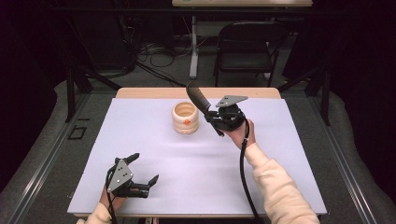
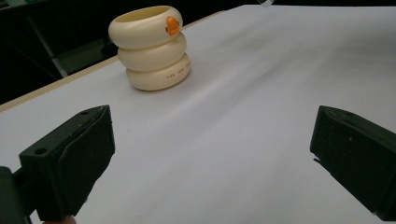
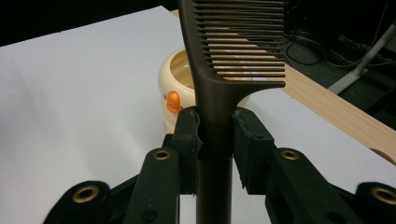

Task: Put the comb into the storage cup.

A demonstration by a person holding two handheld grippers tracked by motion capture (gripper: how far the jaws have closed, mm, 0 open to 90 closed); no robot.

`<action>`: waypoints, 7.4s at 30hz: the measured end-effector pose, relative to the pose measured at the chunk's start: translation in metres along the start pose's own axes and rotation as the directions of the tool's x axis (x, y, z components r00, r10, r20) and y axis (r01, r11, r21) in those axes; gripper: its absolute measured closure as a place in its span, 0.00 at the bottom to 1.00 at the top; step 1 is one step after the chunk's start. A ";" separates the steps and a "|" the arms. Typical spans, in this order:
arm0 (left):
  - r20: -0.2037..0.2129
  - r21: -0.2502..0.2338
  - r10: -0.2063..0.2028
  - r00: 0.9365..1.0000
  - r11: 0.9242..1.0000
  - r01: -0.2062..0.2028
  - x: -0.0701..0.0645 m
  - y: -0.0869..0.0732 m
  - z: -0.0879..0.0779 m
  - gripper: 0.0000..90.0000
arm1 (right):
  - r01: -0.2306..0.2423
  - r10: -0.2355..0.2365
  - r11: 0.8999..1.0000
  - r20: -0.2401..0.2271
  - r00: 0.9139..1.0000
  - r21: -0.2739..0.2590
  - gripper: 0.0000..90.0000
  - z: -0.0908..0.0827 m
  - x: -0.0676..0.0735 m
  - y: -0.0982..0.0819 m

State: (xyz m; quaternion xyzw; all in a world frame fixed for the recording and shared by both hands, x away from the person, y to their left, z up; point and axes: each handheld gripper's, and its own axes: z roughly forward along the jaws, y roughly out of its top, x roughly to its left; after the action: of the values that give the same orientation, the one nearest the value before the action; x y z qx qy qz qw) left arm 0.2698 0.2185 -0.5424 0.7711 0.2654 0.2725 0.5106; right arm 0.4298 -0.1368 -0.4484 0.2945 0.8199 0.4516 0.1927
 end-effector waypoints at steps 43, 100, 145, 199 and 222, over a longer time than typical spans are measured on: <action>-0.001 -0.006 -0.004 1.000 1.000 0.004 0.000 0.000 0.000 0.00 | -0.031 0.031 0.998 0.007 0.999 -0.059 0.80 0.017 -0.003 0.018; 0.003 -0.006 -0.005 1.000 1.000 0.005 0.000 0.000 0.000 0.00 | -0.008 0.010 0.993 0.018 1.000 -0.114 0.80 0.030 0.002 0.040; 0.002 -0.011 -0.008 1.000 1.000 0.008 0.000 0.000 0.000 0.00 | 0.005 -0.001 0.987 0.026 1.000 -0.159 0.80 0.042 -0.002 0.063; 0.006 -0.011 -0.008 1.000 1.000 0.008 0.000 0.000 0.000 0.00 | 0.007 0.005 0.970 0.049 0.999 -0.242 0.80 0.069 0.004 0.075; 0.005 -0.012 -0.009 1.000 1.000 0.010 0.000 0.000 -0.001 0.00 | 0.020 -0.010 0.965 0.042 0.999 -0.262 0.80 0.079 0.010 0.076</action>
State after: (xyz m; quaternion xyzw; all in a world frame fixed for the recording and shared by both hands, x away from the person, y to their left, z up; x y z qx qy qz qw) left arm 0.2695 0.2191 -0.5423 0.7674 0.2661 0.2698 0.5172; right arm 0.4922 -0.0490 -0.4250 0.2693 0.7511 0.5485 0.2501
